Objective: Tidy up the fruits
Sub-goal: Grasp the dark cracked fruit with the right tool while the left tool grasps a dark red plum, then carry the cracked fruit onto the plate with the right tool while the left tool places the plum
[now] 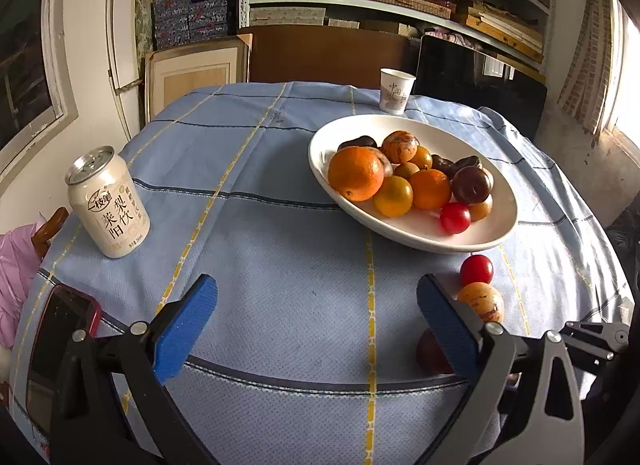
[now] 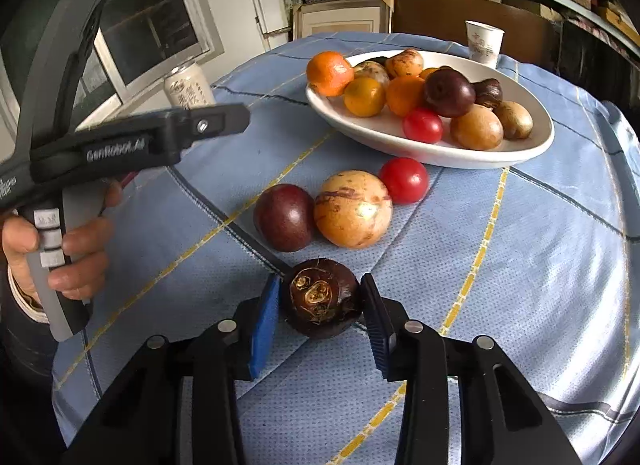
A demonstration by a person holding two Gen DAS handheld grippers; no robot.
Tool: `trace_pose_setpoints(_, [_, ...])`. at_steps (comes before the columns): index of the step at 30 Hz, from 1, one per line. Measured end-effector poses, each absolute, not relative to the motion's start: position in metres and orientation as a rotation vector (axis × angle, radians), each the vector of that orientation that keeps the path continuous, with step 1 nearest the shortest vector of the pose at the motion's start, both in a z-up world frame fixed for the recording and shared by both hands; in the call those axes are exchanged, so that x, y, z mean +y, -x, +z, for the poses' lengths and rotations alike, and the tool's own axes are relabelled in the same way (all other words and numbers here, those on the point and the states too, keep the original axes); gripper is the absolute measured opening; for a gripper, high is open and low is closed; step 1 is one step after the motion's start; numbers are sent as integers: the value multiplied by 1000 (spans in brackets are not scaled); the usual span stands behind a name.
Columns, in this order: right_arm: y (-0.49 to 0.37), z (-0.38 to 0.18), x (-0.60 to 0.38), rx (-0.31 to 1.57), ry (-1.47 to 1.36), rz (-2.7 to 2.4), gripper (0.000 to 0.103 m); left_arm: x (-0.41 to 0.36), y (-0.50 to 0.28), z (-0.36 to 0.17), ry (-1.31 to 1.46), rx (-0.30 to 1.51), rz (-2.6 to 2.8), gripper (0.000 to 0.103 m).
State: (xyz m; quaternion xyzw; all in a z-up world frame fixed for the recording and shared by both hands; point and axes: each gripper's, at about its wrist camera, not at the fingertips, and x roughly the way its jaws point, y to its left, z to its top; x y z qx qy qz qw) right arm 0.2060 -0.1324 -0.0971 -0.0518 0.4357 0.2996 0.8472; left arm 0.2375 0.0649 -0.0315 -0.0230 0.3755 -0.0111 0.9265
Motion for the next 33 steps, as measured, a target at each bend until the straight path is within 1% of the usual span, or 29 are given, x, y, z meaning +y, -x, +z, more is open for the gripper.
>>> trace_pose_setpoints(4, [-212, -90, -151, 906, 31, 614, 41, 63, -235, -32, 52, 784, -82, 98])
trace_pose_setpoints(7, [-217, -86, -170, 891, -28, 575, 41, 53, -231, -33, 46, 809, -253, 98])
trace_pose_setpoints(12, [-224, -84, -192, 888, -110, 529, 41, 23, -216, -36, -71, 795, -411, 97])
trace_pose_setpoints(14, [-225, -84, -197, 887, -125, 516, 41, 12, -212, -40, -120, 791, -427, 85])
trace_pose_setpoints(15, [-225, -85, -199, 886, -129, 513, 41, 9, -212, -43, -138, 796, -431, 75])
trace_pose_setpoints(19, [-225, -85, -200, 887, -129, 515, 41, 0, -216, -54, -167, 840, -441, 57])
trace_pose_setpoints(26, [-223, -85, -198, 893, -130, 517, 41, -2, -218, -61, -176, 862, -460, 52])
trace_pose_setpoints(29, [-222, -85, -198, 892, -130, 516, 41, -4, -219, -63, -185, 871, -467, 47])
trace_pose_setpoints(32, [-222, -85, -198, 892, -131, 515, 41, -5, -220, -65, -188, 873, -463, 44])
trace_pose_setpoints(33, [-222, -85, -198, 891, -130, 513, 41, -4, -221, -65, -185, 872, -460, 41])
